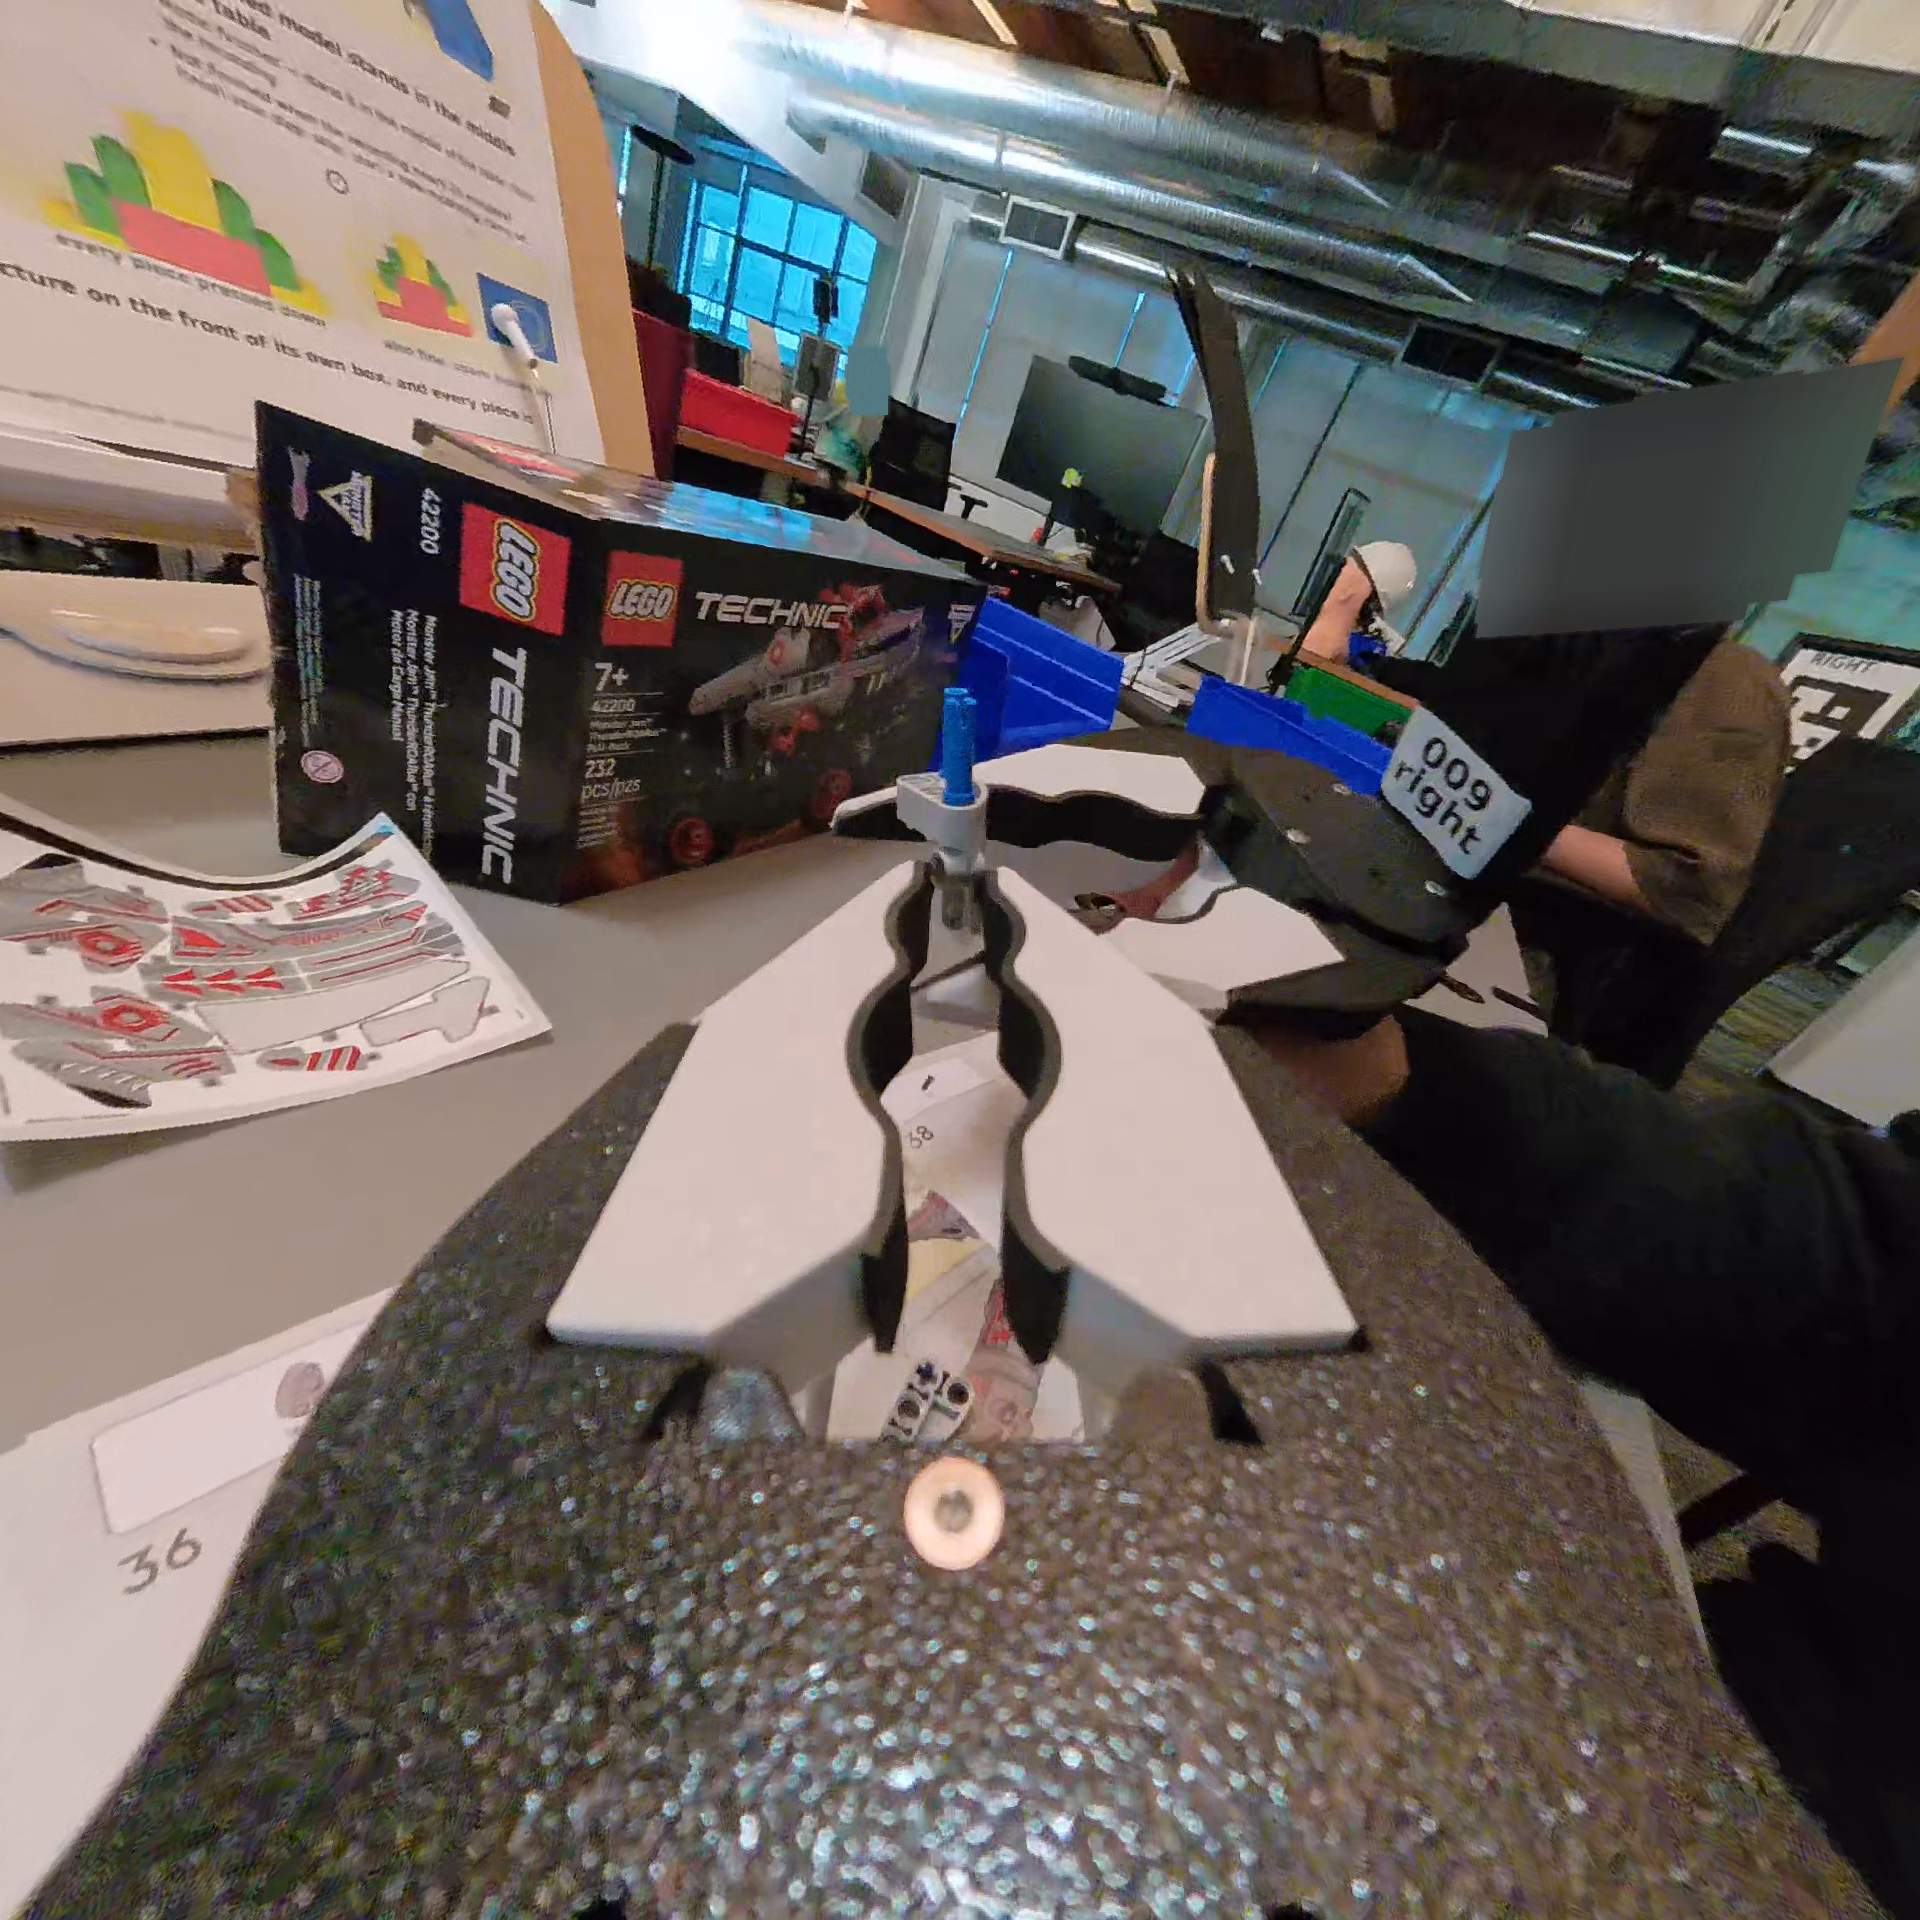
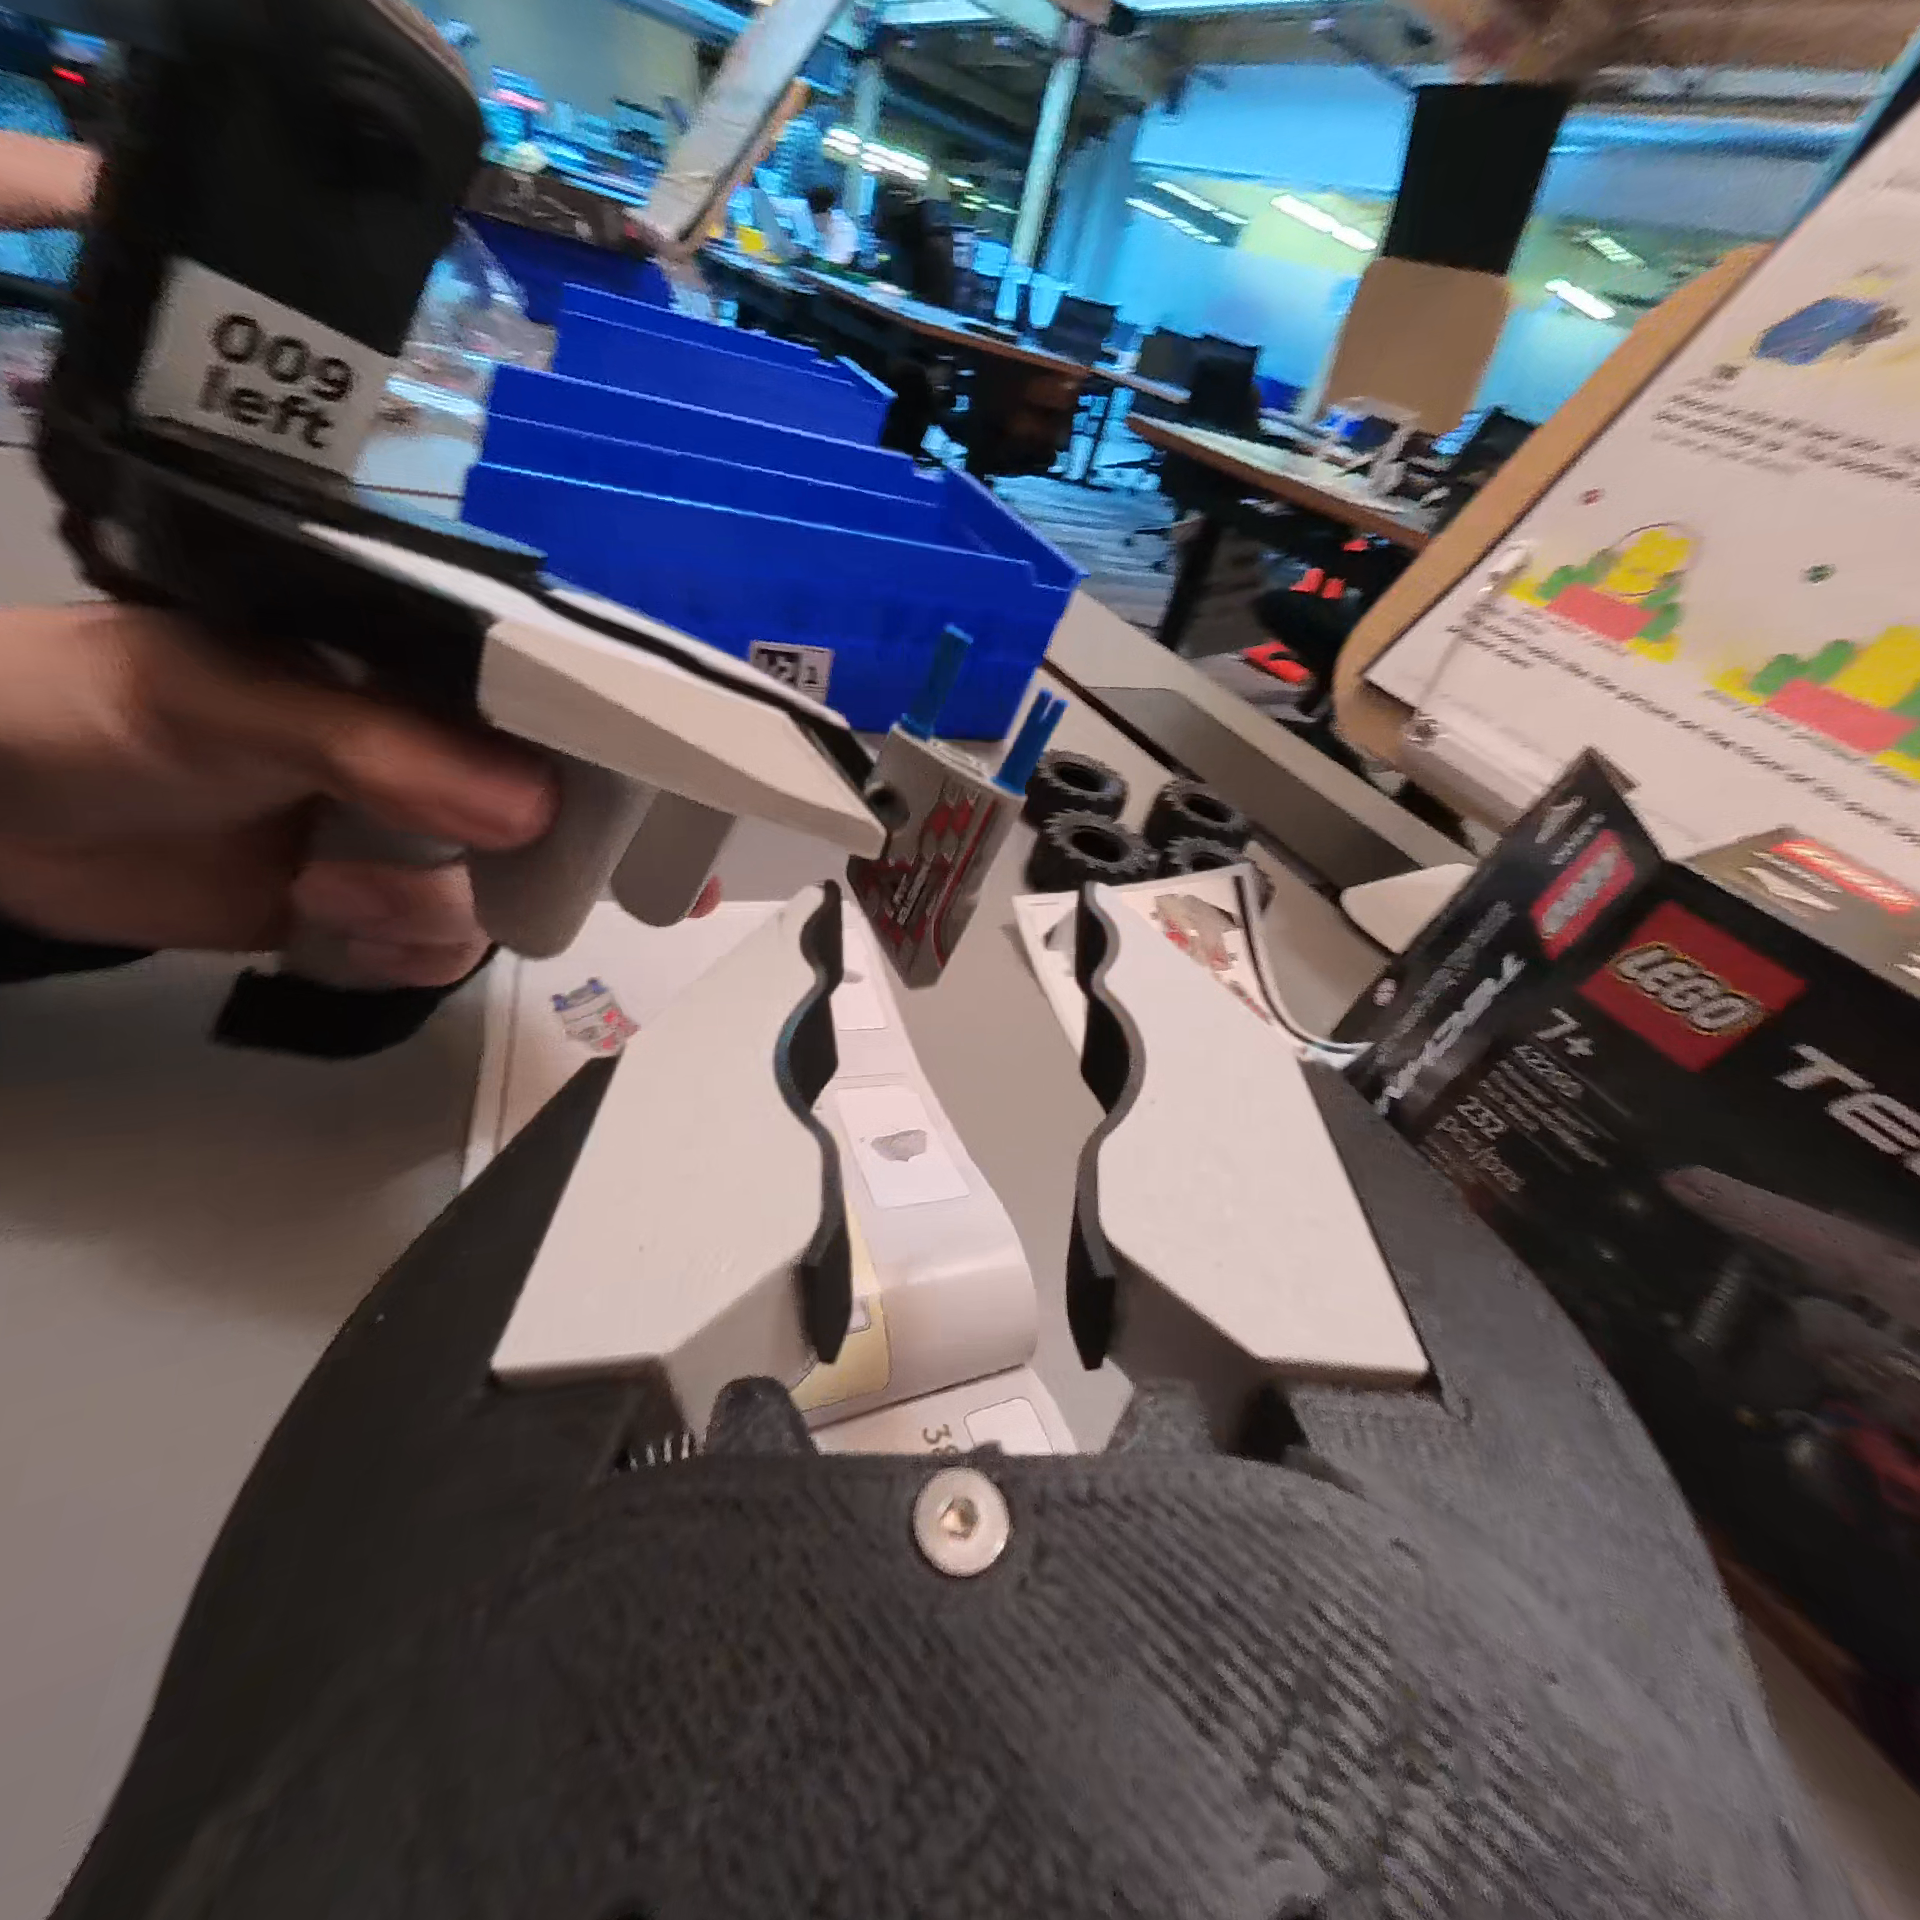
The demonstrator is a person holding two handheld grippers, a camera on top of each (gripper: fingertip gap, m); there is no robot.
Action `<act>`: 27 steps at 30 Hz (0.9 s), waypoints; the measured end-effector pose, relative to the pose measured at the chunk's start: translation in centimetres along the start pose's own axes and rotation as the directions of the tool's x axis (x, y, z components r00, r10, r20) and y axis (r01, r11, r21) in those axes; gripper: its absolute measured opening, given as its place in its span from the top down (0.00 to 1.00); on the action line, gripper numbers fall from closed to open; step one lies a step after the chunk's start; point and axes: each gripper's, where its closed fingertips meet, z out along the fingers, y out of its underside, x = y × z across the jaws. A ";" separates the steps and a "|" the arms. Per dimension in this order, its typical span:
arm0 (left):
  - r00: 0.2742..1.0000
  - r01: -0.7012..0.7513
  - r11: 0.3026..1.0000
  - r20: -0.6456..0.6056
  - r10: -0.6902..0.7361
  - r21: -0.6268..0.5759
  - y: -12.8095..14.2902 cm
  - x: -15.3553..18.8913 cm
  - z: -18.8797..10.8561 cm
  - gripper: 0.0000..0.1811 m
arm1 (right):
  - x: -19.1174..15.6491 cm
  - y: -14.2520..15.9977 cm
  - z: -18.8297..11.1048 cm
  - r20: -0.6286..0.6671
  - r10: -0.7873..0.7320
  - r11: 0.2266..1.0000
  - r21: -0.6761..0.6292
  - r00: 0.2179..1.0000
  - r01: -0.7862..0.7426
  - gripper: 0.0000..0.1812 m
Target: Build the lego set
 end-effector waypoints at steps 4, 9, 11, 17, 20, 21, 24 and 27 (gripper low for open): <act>0.994 -0.089 0.996 0.060 0.089 0.000 0.2 0.5 0.5 0.97 | 0.0 -0.2 0.0 -0.068 -0.035 0.999 -0.009 0.997 0.034 0.81; 0.980 -0.178 0.984 0.087 0.178 -0.011 0.7 1.2 1.1 0.96 | -0.1 0.1 0.0 -0.082 -0.045 0.999 -0.019 0.996 0.043 0.88; 0.975 -0.199 0.979 0.091 0.203 -0.048 1.0 1.0 1.1 0.96 | 0.1 0.5 0.0 -0.091 -0.104 0.993 -0.057 0.990 0.099 0.88; 0.969 -0.224 0.963 0.074 0.237 -0.153 1.0 0.7 0.6 0.86 | -0.3 0.6 0.3 -0.092 -0.237 0.970 -0.084 0.967 0.229 0.89; 0.970 -0.214 0.968 0.089 0.226 -0.130 0.5 0.8 0.4 0.92 | -0.9 1.1 0.6 -0.070 -0.286 0.954 -0.110 0.956 0.278 0.89; 0.969 -0.215 0.967 0.094 0.229 -0.136 0.5 0.8 0.4 0.93 | -0.9 1.2 0.6 -0.079 -0.293 0.952 -0.113 0.953 0.283 0.89; 0.975 -0.179 0.975 0.108 0.193 -0.128 0.7 0.7 0.5 0.93 | -0.9 1.3 0.7 -0.083 -0.260 0.962 -0.111 0.962 0.251 0.89; 0.993 -0.084 0.993 0.072 0.090 -0.077 0.5 1.3 0.7 0.94 | -0.8 0.8 0.6 -0.081 -0.188 0.981 -0.064 0.979 0.184 0.87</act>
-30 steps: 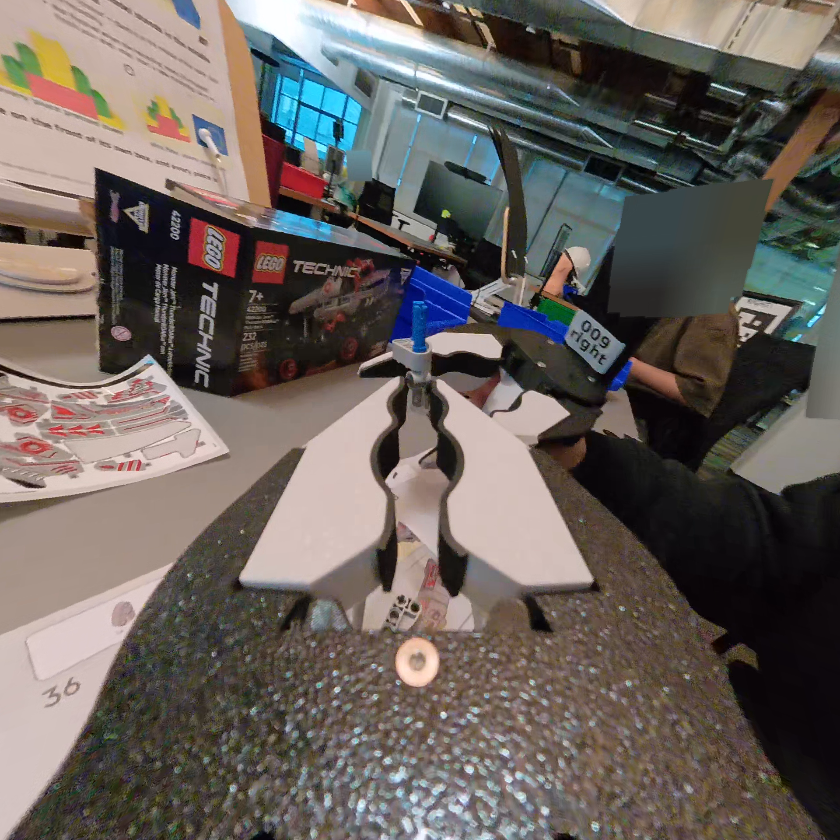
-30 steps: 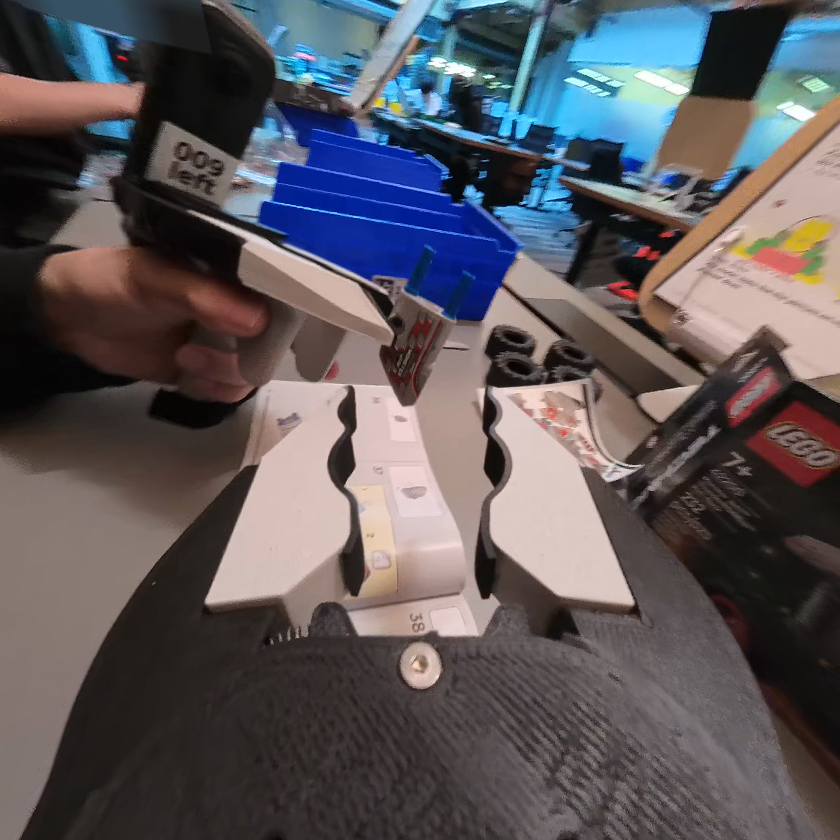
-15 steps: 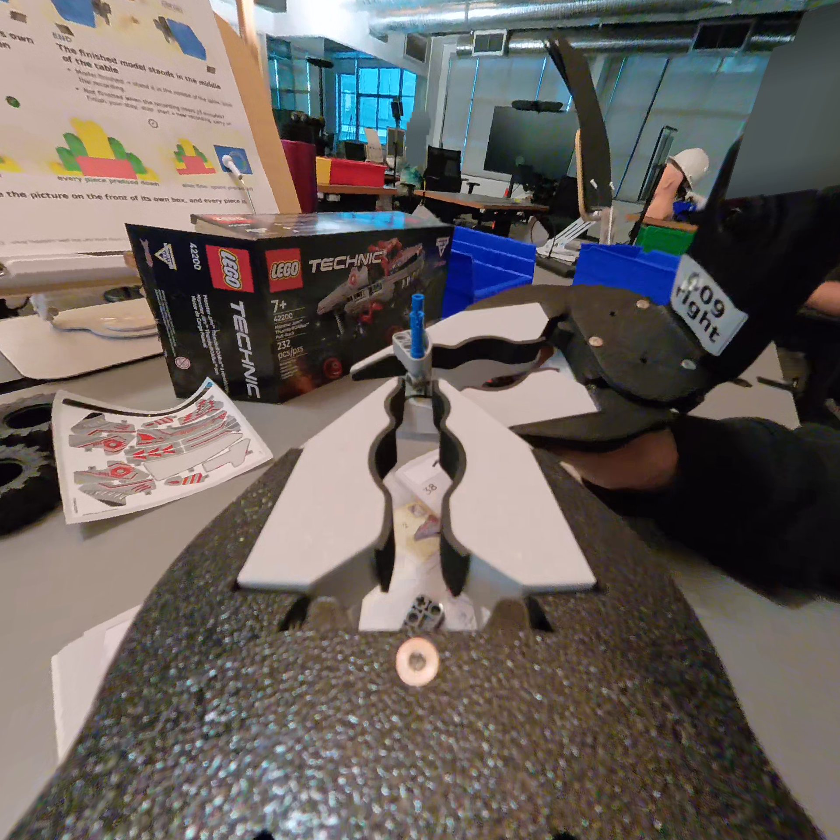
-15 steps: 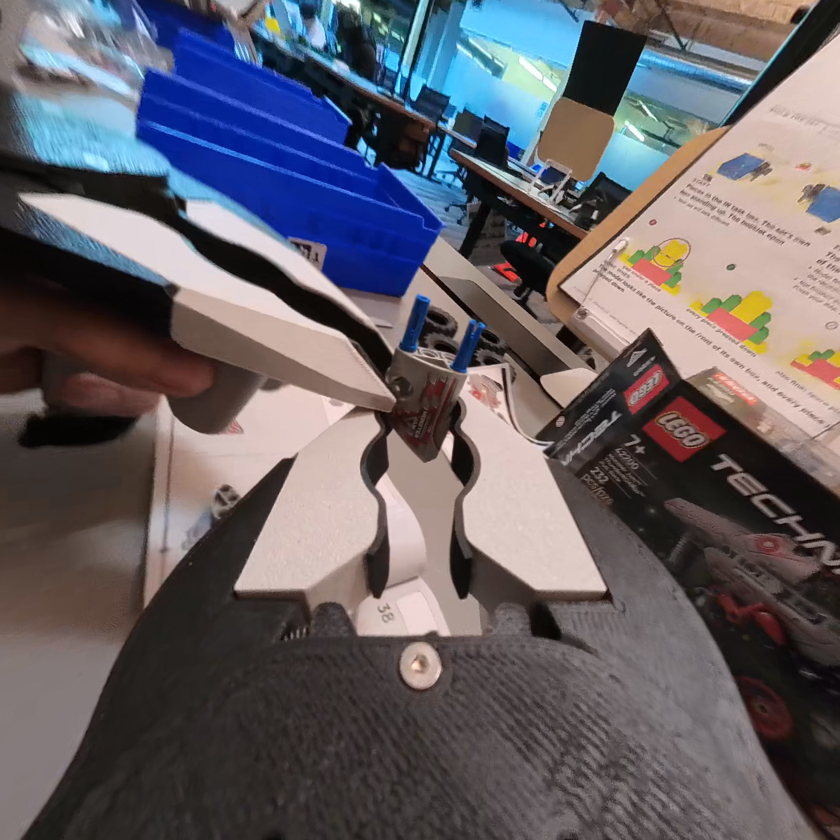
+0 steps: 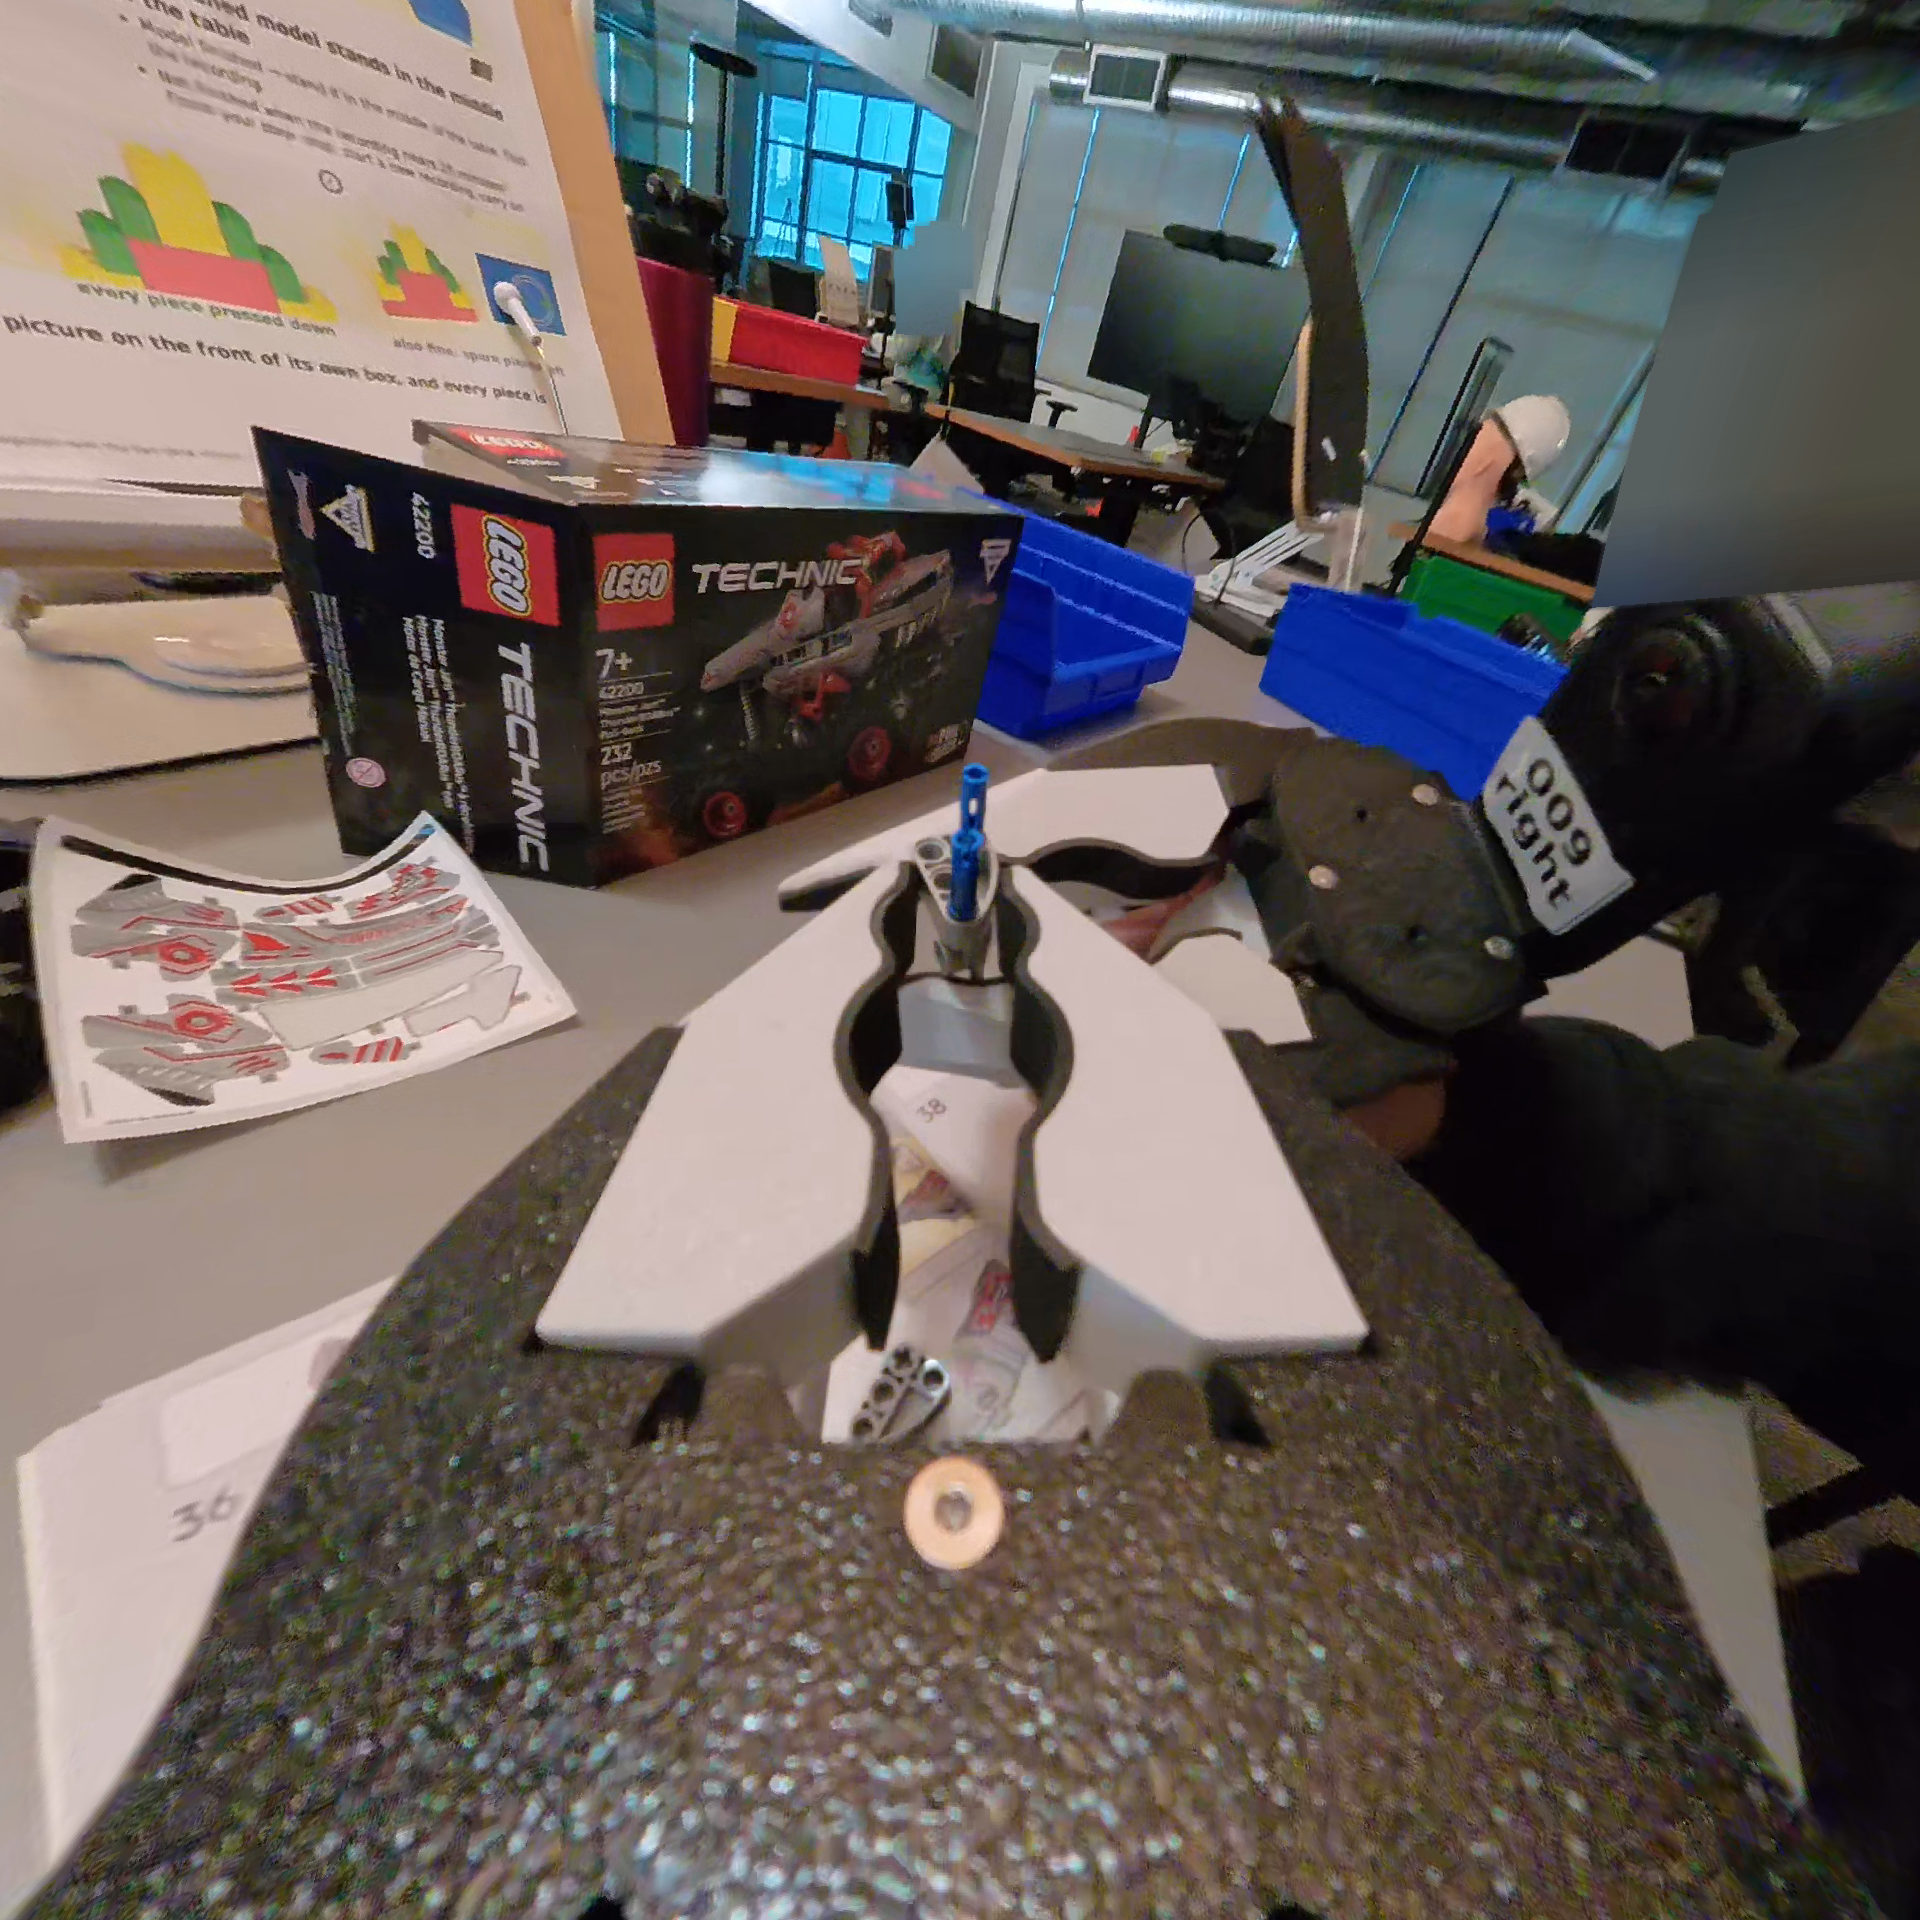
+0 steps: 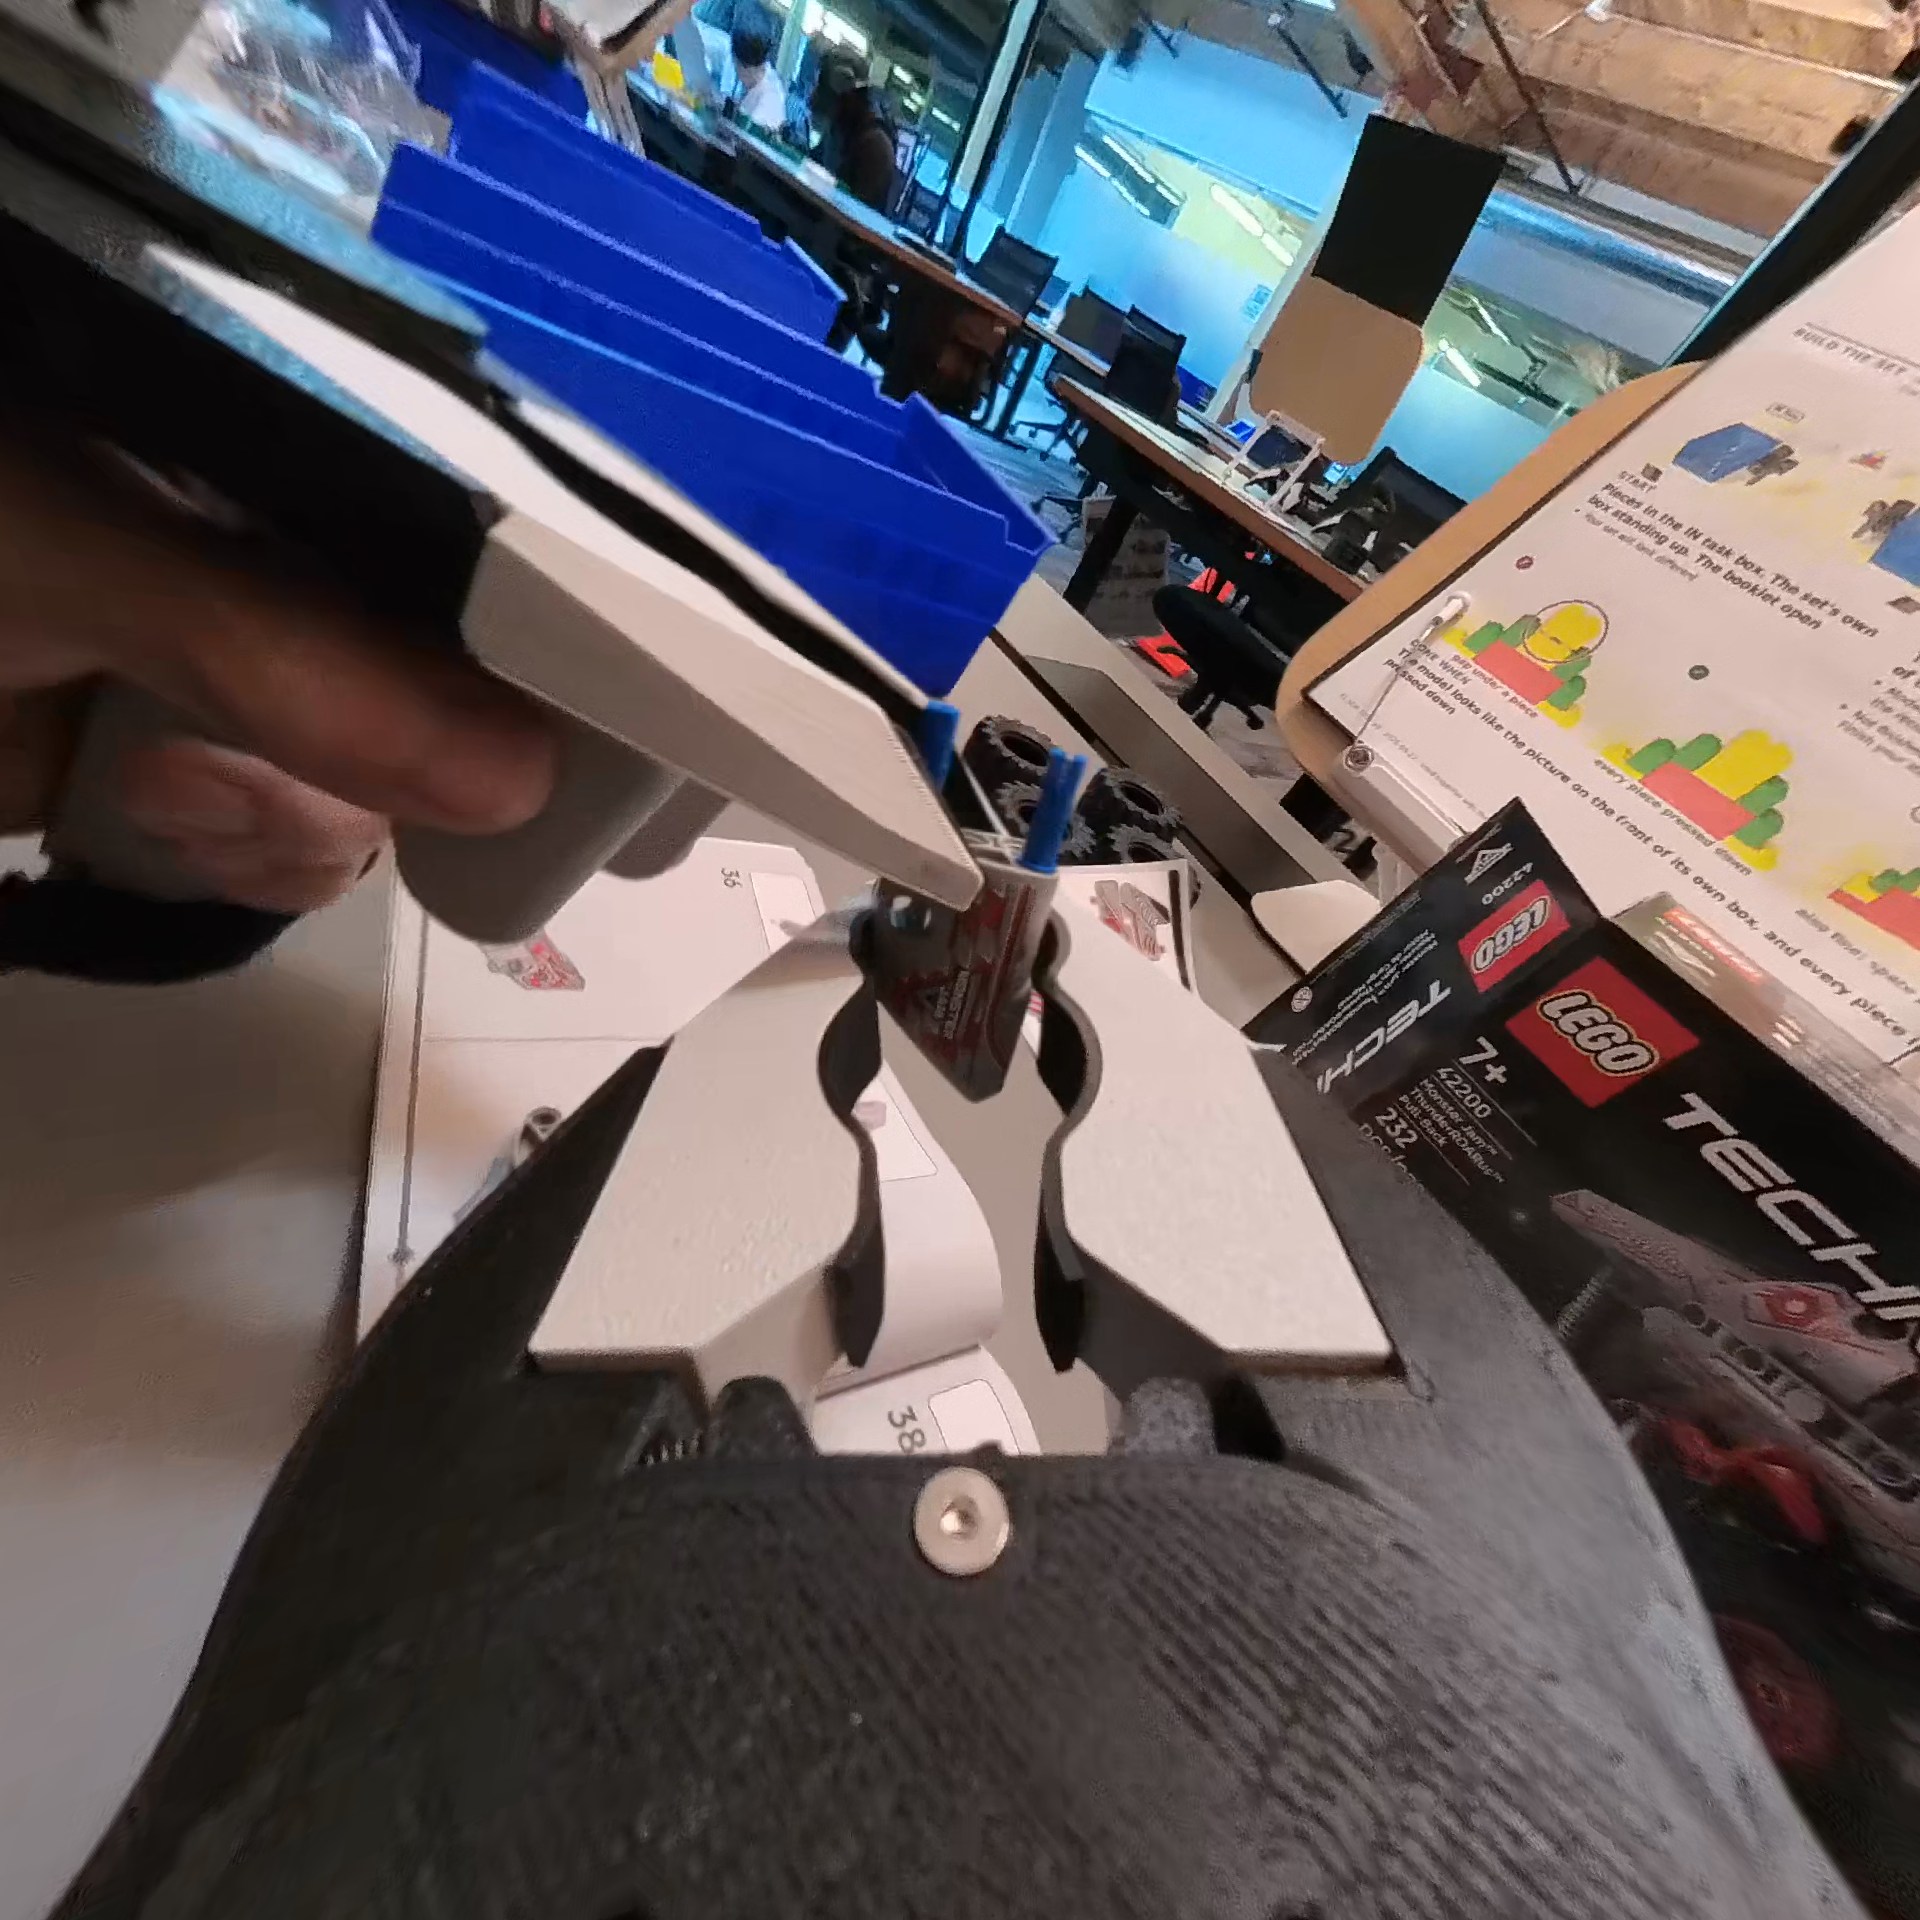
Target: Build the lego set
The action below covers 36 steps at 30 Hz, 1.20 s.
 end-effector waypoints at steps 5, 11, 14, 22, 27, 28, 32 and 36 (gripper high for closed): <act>0.999 0.024 0.999 0.024 -0.025 0.044 -0.3 0.1 0.1 0.94 | 0.0 0.1 0.1 0.009 0.048 0.999 0.005 0.999 -0.048 0.89; 0.989 -0.090 0.996 0.121 0.085 0.030 -0.1 0.3 0.6 0.94 | 0.3 0.2 0.2 -0.035 0.040 0.999 0.000 0.999 -0.040 0.90; 0.978 -0.144 0.989 0.158 0.138 0.025 0.0 0.5 0.8 0.94 | 0.5 0.2 0.1 -0.058 0.033 0.999 0.006 0.998 -0.033 0.90; 0.977 -0.154 0.988 0.157 0.148 0.027 -0.4 0.3 0.6 0.93 | 0.2 0.1 0.3 0.001 0.085 0.996 -0.023 0.996 -0.085 0.90; 0.977 -0.187 0.982 0.102 0.185 0.006 -1.0 0.4 0.0 0.84 | 1.1 0.6 -0.1 0.007 0.065 0.997 -0.040 0.998 -0.064 0.90; 0.975 -0.209 0.978 0.084 0.208 0.004 -1.5 0.3 -0.4 0.83 | 1.7 0.7 -0.3 0.012 0.082 0.996 -0.034 0.997 -0.082 0.90; 0.944 -0.291 0.949 -0.197 0.264 -0.119 -0.2 0.7 -2.2 0.84 | 1.8 1.4 -1.5 0.166 0.098 0.995 -0.021 0.981 -0.096 0.90; 0.900 -0.396 0.821 -0.354 0.256 -0.412 5.8 -0.9 -4.6 0.84 | 0.8 2.0 -2.3 0.285 0.164 0.986 -0.014 0.944 -0.167 0.90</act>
